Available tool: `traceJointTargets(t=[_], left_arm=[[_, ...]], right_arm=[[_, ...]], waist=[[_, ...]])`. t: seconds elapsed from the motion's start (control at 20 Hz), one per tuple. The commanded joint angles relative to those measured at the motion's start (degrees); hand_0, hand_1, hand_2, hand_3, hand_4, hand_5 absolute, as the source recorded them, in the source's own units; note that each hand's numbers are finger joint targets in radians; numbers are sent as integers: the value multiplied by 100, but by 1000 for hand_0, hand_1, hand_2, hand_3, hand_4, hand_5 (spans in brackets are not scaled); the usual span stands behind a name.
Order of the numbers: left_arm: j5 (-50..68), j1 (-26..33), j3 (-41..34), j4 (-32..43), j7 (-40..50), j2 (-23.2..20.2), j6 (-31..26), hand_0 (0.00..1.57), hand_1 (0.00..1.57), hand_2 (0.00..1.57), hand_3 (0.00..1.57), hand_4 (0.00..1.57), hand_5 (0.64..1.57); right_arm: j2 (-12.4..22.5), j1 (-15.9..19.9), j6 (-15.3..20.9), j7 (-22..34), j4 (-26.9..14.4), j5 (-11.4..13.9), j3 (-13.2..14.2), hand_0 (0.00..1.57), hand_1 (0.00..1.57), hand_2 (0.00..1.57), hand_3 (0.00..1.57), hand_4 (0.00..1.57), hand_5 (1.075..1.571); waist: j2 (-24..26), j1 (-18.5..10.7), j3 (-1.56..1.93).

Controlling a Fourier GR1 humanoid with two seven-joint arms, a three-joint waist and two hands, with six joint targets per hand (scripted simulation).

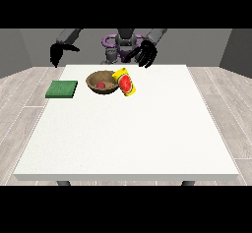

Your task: Pick the cup and pour the ball into the bowl, then pick the bowl and place it on the pad

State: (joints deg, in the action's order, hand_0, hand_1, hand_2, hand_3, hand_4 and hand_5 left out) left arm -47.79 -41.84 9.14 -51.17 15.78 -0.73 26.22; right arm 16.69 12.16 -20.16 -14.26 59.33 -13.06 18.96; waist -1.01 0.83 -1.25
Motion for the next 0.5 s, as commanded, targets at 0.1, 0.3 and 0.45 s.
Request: traceJointTargets(t=[0.1, 0.3, 0.45], left_arm=[[2804, 1047, -399, -1036, -1507, 71, -94, 0, 0, 0, 0, 0, 1560], [3758, 1592, -401, -1450, -2644, 72, -961, 0, 0, 0, 0, 0, 1566], [3965, 1689, -642, -1383, -2963, -62, -1508, 0, 0, 0, 0, 0, 1564]], right_arm=[[-474, 312, 627, 167, 263, 233, -259, 0, 0, 0, 0, 297, 1571], [-1046, 243, 1302, -107, 214, 440, -333, 0, 0, 0, 0, 244, 1571], [-1322, 362, 1741, -141, 164, 523, -370, 0, 0, 0, 0, 319, 1570]], waist=[[-332, -70, 30], [-500, -573, 99], [-570, -665, 119]])
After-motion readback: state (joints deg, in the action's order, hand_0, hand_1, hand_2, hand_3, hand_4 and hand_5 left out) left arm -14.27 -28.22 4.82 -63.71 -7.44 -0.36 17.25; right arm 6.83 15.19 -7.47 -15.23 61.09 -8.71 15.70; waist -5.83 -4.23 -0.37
